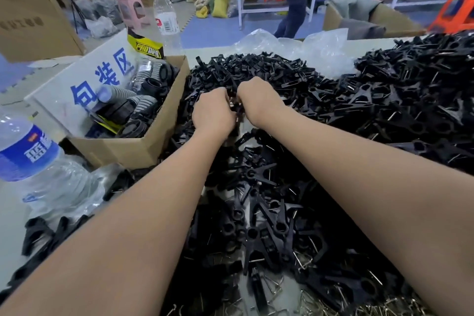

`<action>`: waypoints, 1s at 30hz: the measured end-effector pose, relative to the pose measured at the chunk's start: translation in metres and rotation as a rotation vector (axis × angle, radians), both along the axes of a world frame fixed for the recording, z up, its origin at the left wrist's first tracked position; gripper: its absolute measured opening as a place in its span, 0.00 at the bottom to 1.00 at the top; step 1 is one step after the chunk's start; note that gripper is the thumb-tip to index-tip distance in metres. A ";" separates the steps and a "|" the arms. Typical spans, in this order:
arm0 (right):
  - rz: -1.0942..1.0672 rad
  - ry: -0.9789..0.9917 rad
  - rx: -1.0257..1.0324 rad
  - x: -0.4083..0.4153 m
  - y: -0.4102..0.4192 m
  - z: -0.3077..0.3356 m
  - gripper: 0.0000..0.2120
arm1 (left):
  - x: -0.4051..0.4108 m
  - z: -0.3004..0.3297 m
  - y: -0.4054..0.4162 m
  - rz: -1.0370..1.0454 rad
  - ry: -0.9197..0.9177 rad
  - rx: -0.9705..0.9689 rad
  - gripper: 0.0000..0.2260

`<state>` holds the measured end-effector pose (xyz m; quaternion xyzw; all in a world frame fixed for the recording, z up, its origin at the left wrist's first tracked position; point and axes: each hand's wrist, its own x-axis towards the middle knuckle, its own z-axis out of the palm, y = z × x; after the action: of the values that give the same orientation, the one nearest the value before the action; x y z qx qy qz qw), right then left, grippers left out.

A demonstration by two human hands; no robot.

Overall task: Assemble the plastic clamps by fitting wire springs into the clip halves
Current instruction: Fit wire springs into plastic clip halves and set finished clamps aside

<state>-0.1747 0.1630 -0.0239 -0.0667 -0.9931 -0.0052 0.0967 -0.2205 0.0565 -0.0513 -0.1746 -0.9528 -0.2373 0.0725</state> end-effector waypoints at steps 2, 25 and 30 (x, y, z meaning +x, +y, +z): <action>-0.034 0.017 -0.076 0.009 0.001 0.004 0.09 | 0.005 0.001 -0.002 0.002 -0.033 -0.004 0.04; 0.094 -0.029 -0.165 0.057 -0.007 0.014 0.04 | 0.051 0.027 -0.038 0.167 -0.405 0.947 0.06; 0.060 0.343 -0.646 0.119 -0.015 0.030 0.11 | 0.094 0.038 -0.052 0.035 -0.565 1.299 0.11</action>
<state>-0.0557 0.1477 0.0057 -0.0646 -0.9144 0.3226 0.2358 -0.1260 0.0047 -0.0138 -0.0126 -0.6036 -0.7928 -0.0842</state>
